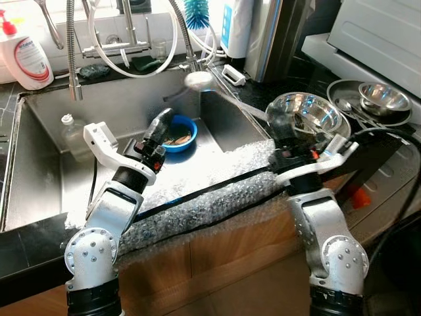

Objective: Kitchen organization

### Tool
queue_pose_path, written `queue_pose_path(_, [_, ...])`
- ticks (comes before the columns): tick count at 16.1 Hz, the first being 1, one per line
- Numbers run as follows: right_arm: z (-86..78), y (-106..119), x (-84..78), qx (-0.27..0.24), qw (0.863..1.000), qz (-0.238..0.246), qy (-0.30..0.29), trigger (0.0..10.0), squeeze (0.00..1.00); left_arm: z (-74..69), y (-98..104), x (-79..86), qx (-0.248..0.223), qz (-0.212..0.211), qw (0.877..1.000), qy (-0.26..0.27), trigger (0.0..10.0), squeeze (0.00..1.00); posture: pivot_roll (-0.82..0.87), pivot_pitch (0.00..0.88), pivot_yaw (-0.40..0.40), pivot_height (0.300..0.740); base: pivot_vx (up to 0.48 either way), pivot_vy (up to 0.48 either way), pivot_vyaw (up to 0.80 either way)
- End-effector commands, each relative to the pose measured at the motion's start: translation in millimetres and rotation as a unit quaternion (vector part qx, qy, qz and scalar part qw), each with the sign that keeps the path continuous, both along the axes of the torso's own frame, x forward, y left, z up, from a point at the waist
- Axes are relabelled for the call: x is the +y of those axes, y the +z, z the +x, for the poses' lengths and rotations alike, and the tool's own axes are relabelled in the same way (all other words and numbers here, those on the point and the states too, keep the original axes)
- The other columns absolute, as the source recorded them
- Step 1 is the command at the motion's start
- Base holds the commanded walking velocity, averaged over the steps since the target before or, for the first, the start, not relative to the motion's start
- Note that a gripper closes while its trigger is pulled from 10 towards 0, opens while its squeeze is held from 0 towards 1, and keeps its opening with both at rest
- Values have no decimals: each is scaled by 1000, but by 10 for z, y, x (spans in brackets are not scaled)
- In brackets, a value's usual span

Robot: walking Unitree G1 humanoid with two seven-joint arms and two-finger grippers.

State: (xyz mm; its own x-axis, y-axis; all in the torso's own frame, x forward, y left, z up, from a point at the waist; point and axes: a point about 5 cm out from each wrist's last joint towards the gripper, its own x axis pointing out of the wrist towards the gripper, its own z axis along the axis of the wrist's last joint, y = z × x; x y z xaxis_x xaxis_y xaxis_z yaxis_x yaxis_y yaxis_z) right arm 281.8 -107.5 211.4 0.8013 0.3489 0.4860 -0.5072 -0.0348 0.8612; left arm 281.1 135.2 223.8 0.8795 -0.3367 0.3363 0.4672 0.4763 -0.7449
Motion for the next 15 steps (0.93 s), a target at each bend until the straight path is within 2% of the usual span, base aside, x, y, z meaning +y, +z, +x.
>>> queue_pose_path(1, [-163, -146, 212, 19, 999, 18, 36, 10000, 0, -23, 29, -86, -7, 13, 999, -34, 10000, 0, 13, 59, -24, 740, 0, 0, 0])
queue_pose_path(5, [-155, -196, 240, 32, 999, -6, 40, 10000, 0, -50, 100, -142, -31, 12, 998, -48, 10000, 0, 16, 73, -26, 740, 0, 0, 0])
queue_pose_path(11, [-160, -198, 249, 29, 999, -8, 43, 10000, 0, -57, 102, -145, -31, 14, 998, -50, 10000, 0, 16, 73, -26, 740, 0, 0, 0])
queue_pose_path(13, [-222, -254, 381, 34, 996, -24, 80, 10000, 0, -88, 159, -201, -54, -1, 996, -65, 10000, 0, 19, 79, -32, 740, 0, 0, 0])
queue_pose_path(15, [-215, -269, 383, 40, 996, -25, 80, 10000, 0, -108, 171, -220, -61, -4, 995, -74, 10000, 0, 20, 80, -32, 740, 0, 0, 0])
